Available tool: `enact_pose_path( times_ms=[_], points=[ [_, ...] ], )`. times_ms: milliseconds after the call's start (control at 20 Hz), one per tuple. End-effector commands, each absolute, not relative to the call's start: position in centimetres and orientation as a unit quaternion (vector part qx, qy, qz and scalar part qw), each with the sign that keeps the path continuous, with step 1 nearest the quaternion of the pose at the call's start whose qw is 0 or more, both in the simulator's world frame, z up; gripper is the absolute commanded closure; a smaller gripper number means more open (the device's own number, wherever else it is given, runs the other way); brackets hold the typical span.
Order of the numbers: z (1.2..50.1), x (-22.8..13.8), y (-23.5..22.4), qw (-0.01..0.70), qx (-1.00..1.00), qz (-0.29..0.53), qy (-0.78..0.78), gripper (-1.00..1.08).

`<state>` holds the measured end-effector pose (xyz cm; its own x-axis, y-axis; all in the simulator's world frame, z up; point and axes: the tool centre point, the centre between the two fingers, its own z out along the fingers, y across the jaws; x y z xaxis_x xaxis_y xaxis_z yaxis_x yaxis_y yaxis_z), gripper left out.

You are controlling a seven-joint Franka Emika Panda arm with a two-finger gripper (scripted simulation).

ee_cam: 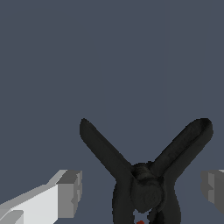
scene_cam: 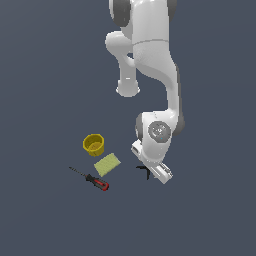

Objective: Pick up a designated object from a clutter of objects.

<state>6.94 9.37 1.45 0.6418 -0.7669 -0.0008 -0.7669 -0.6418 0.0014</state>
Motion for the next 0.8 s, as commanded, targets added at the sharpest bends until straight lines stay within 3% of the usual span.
enact_pose_path(
  times_ms=[0, 750],
  points=[
    [1.36, 7.02, 9.39, 0.000, 0.906, 0.000, -0.423, 1.08],
    [1.97, 6.99, 8.84, 0.000, 0.906, 0.000, -0.423, 1.08]
  ],
)
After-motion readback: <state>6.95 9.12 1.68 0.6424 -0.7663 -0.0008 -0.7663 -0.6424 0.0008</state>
